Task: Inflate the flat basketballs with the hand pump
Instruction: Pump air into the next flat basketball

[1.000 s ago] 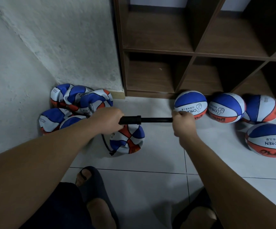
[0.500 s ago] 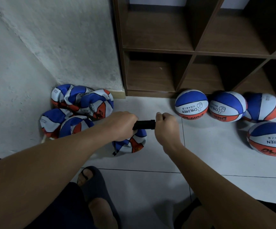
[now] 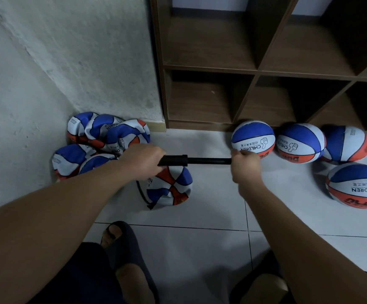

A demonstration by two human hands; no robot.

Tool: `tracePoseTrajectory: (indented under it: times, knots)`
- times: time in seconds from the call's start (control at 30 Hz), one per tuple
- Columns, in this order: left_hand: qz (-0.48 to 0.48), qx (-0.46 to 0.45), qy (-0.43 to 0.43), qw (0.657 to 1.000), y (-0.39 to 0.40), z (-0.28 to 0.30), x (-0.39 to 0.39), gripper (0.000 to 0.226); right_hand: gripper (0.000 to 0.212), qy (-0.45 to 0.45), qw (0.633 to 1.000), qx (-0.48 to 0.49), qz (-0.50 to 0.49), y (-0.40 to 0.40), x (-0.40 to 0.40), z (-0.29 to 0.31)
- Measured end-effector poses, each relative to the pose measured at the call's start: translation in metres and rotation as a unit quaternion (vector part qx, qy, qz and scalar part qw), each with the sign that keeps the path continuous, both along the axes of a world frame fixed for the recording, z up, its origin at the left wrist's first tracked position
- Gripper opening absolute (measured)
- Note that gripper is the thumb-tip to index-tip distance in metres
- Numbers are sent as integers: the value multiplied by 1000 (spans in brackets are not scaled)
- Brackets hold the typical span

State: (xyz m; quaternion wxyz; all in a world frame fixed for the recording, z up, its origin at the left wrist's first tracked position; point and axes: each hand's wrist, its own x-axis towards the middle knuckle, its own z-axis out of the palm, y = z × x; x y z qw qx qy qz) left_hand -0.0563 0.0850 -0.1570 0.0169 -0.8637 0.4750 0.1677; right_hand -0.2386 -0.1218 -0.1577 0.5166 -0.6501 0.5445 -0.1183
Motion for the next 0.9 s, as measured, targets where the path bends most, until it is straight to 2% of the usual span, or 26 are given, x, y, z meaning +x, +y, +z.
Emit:
tracePoseTrajectory:
  times: [0.07, 0.17, 0.37, 0.57, 0.8, 0.9]
  knots:
    - [-3, -10, -6, 1000, 0, -1, -1, 28, 23, 5, 1000, -1, -21, -6, -1, -1]
    - [-8, -3, -1, 1000, -7, -5, -14, 28, 31, 8, 1000, -19, 19, 8, 3, -1]
    - [-22, -4, 13, 1000, -18, -1, -24, 1, 39, -1, 994, -42, 97, 44, 13, -2]
    - [-37, -10, 19, 999, -21, 6, -30, 15, 40, -13, 993, -39, 108, 54, 17, -2]
    - [-45, -21, 13, 999, -22, 9, -31, 13, 39, -8, 994, -13, 112, 46, 13, 5]
    - [-37, -23, 8, 999, -17, 9, -22, 13, 41, -10, 997, -12, 76, 25, 8, 6]
